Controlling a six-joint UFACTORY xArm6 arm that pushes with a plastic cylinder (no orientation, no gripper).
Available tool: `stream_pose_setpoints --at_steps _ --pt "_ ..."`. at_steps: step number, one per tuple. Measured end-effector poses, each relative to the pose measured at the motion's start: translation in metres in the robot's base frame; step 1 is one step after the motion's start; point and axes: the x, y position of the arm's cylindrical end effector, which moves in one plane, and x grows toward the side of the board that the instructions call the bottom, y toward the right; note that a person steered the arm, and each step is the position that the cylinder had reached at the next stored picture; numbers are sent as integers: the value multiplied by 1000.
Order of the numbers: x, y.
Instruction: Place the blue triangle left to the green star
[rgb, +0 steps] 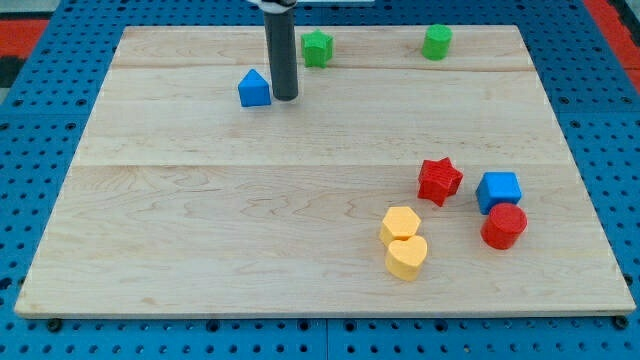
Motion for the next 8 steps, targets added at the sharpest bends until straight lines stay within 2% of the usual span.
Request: stream_pose_setpoints --at_steps 1,2,3,4,6,7,8 --pt "16 -74" --pt "28 -81" --pt "75 -74" --pt "88 -108" --pt "35 -107" --pt "27 -142" --pt "3 -148"
